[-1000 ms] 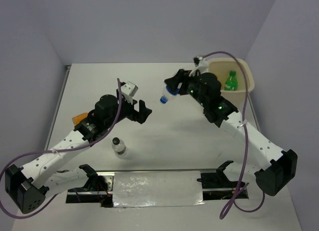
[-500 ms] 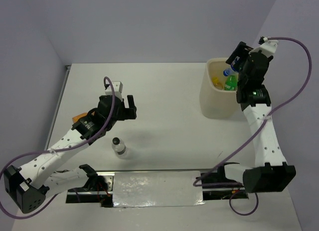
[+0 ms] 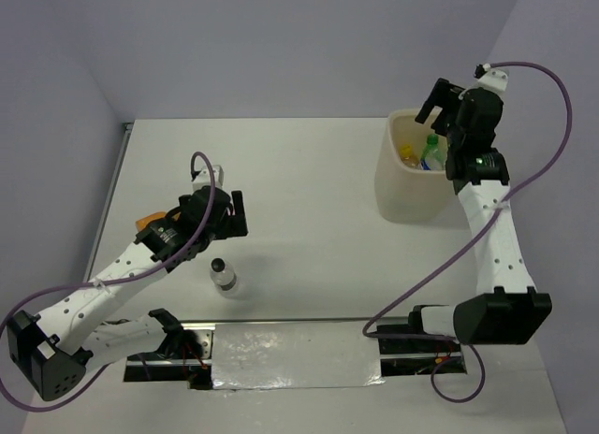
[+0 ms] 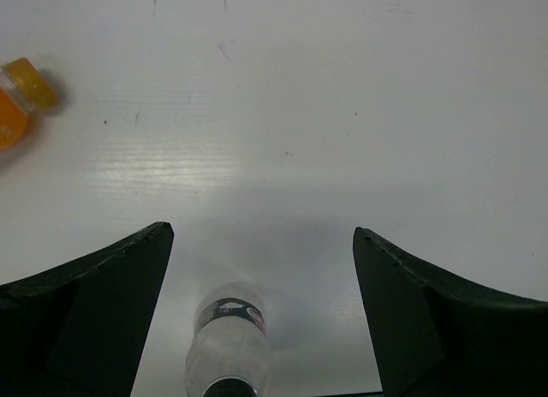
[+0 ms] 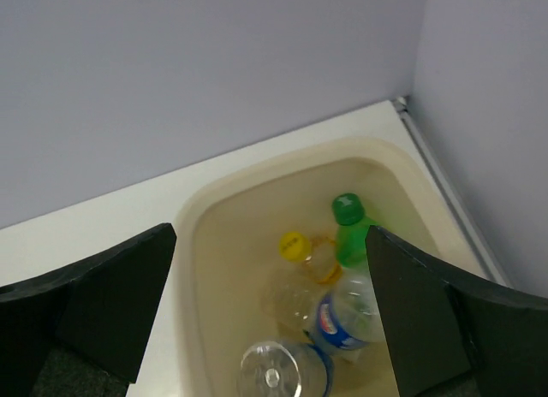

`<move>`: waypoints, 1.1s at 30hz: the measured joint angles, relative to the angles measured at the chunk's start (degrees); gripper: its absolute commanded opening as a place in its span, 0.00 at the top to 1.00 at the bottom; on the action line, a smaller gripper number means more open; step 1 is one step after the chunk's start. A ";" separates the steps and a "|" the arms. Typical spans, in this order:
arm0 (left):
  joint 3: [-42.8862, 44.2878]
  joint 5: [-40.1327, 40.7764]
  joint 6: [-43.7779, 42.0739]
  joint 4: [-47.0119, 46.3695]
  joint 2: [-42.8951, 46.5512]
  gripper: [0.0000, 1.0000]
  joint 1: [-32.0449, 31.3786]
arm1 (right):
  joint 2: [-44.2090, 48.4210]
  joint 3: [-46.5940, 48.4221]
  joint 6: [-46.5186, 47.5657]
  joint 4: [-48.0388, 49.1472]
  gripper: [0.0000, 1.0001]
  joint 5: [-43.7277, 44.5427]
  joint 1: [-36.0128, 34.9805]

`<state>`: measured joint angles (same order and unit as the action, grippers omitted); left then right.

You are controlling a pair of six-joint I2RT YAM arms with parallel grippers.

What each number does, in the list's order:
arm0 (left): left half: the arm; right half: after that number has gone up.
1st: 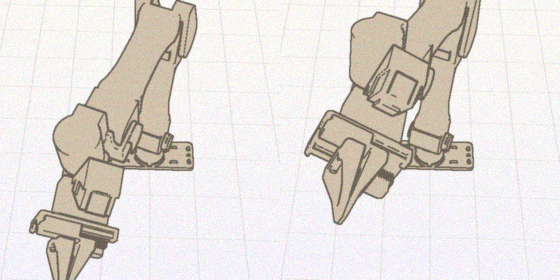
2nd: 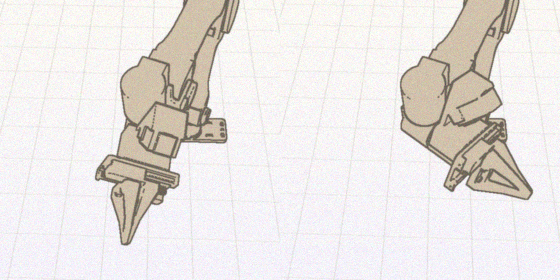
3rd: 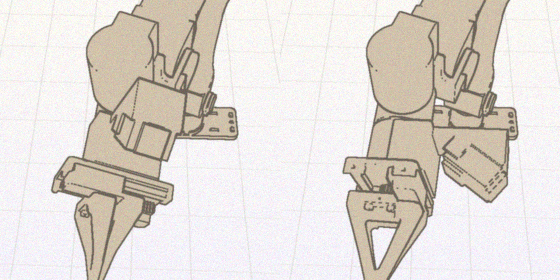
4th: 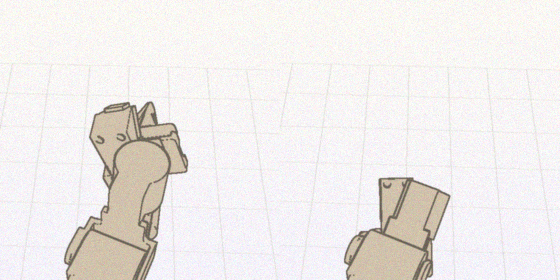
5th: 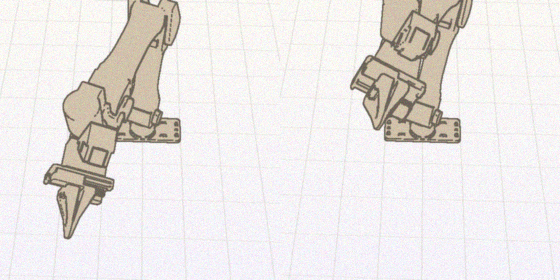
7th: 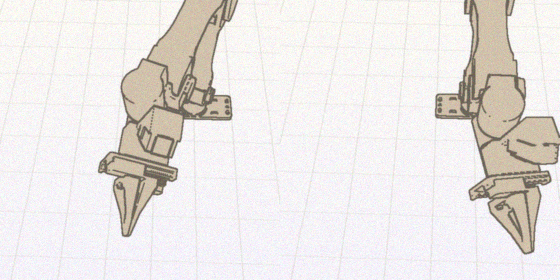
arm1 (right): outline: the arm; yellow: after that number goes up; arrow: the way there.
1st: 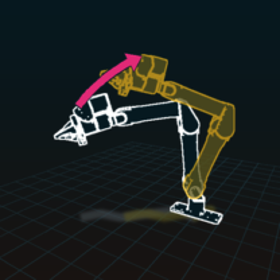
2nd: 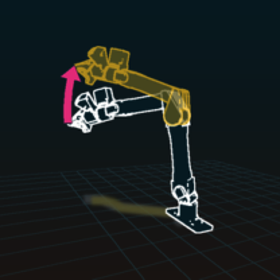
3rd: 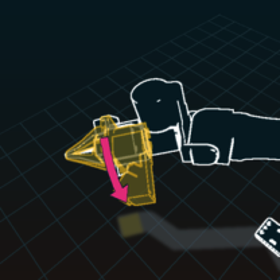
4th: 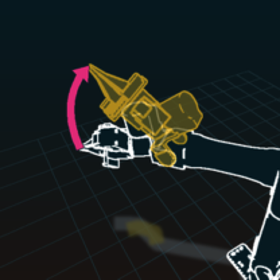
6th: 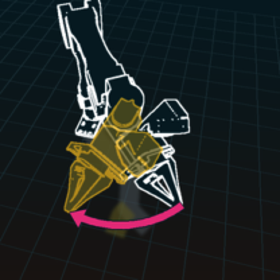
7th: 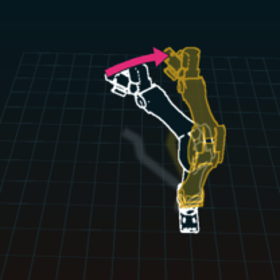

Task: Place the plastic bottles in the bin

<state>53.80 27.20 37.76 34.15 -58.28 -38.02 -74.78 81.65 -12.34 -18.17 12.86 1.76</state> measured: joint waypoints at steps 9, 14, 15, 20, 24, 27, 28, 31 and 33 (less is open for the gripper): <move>-0.11 -1.86 4.70 7.52 -0.02 0.01 0.00 | 10.99 -2.62 1.97 0.28 0.00 -7.17 -12.20; -1.11 -3.85 7.43 12.13 0.20 0.01 0.00 | 10.54 -3.10 2.51 -1.20 0.00 -6.99 -16.85; -1.57 -4.39 7.74 12.87 0.35 0.01 0.00 | 10.32 -3.26 2.36 -1.66 0.00 -7.02 -17.03; -3.98 -7.02 9.14 15.69 0.70 0.04 0.00 | 8.46 -3.30 0.96 -4.07 0.00 -7.96 -18.05; -5.29 -9.51 9.25 16.57 0.68 0.19 0.00 | 6.25 -3.32 -0.76 -6.47 0.00 -8.63 -20.00; -6.49 -12.00 9.01 15.85 0.68 0.28 0.00 | 5.27 -4.04 -2.47 -7.85 0.00 -9.05 -20.79; -7.10 -13.00 8.87 15.34 0.68 0.30 0.00 | 5.27 -4.72 -3.08 -8.13 0.00 -9.27 -20.87; -8.13 -15.28 8.50 13.75 1.05 0.45 0.00 | 5.38 -7.28 -4.63 -8.63 0.00 -9.46 -21.03; -8.22 -16.44 8.02 13.31 1.20 0.53 0.00 | 5.86 -9.88 -5.62 -8.50 0.00 -9.51 -21.03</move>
<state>45.58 10.76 45.78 47.46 -57.08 -38.02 -68.93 71.77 -17.96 -26.68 3.36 -19.27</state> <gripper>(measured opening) 0.684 0.997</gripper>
